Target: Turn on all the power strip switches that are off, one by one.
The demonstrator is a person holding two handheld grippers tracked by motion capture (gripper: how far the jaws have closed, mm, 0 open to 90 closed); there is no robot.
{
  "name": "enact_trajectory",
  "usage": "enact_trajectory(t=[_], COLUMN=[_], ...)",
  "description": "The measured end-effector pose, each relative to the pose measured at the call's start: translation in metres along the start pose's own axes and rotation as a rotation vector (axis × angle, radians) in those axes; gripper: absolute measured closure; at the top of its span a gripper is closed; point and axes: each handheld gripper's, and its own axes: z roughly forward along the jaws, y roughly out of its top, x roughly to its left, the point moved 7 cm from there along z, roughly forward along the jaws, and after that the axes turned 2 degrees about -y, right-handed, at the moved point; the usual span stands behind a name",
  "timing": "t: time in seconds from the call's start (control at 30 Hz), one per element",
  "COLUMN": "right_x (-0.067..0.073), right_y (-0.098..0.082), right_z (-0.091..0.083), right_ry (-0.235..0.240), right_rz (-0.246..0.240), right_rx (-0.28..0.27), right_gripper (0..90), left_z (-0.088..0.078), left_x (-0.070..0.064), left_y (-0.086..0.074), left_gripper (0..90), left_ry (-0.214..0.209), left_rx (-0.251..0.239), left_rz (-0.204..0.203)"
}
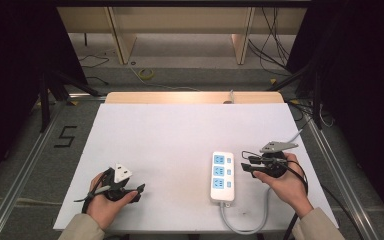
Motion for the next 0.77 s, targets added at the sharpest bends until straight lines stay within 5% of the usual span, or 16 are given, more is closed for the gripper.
enact_trajectory(t=[0.4, 0.77], right_x=[0.002, 0.007], right_y=[-0.017, -0.022], right_z=[-0.011, -0.01], right_ry=[-0.025, -0.027], right_rz=[-0.013, -0.026], right_rx=[-0.083, -0.085], right_gripper=[48.1, 44.7], left_z=[0.0, 0.003], left_x=[0.0, 0.0], left_y=[0.0, -0.001], left_gripper=[26.1, 25.1], left_ry=[0.0, -0.004], left_rx=[-0.007, 0.008], left_rz=[0.009, 0.026])
